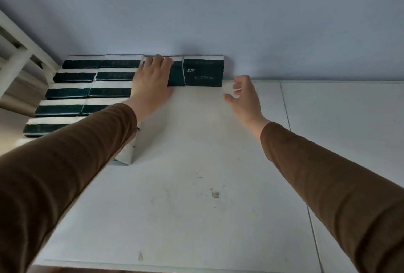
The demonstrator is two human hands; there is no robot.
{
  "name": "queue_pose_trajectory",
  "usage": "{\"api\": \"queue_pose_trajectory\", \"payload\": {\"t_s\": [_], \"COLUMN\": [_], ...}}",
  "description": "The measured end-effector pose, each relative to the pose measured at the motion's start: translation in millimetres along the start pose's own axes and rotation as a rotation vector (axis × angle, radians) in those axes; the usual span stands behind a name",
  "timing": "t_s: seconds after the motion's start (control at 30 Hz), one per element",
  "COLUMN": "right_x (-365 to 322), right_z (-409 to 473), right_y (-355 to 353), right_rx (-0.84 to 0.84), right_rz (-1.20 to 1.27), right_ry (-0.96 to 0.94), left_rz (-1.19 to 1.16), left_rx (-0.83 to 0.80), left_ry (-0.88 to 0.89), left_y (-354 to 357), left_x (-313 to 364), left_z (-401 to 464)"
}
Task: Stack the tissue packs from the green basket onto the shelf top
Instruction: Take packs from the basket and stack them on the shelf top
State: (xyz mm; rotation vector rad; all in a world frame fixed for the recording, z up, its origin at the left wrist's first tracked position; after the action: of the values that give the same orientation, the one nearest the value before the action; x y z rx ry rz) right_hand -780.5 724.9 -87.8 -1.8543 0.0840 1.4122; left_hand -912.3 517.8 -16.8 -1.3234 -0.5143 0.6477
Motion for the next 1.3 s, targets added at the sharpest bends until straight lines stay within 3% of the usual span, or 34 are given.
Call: {"api": "queue_pose_trajectory", "payload": {"t_s": [0.3,0.7,0.9,1.1,1.23,1.3], "right_x": [46,171,268,401,515,545], "right_z": [-122,-326,-405,-453,-463,-469], "right_y": [-132,-335,-436,-526,-555,-549], "right_rx": [0.095,0.296,0.341,0.362,0.237,0.181], "right_rz": [-0.250,-0.389,-0.387,-0.327,-0.281,-0.274], "right_ry": [-0.189,-0.034,0.145,0.350,0.483,0.507], "left_rz": [-0.073,-0.274,-0.335,-0.363,-0.285,-0.247], "left_rx": [0.005,0.016,0.030,-0.076,-0.242,-0.328], "left_ry": [0.112,0.362,0.538,0.648,0.630,0.623], "left_y": [-18,-52,-58,-5,75,107], "left_x": [171,431,582,734,826,840], "left_z": [-76,-189,-231,-260,-277,-287]}}
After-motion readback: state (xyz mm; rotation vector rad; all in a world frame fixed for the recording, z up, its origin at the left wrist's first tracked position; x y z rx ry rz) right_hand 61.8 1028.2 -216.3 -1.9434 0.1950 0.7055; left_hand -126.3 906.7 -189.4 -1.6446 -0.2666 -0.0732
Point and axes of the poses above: each hand's wrist, its own z-axis towards the middle knuckle, its own y-axis out of the palm, x = y × z, the point moved 8 cm from there along z, towards the middle knuckle, and after that the axes turned 8 degrees about y, right-handed, at the moved point
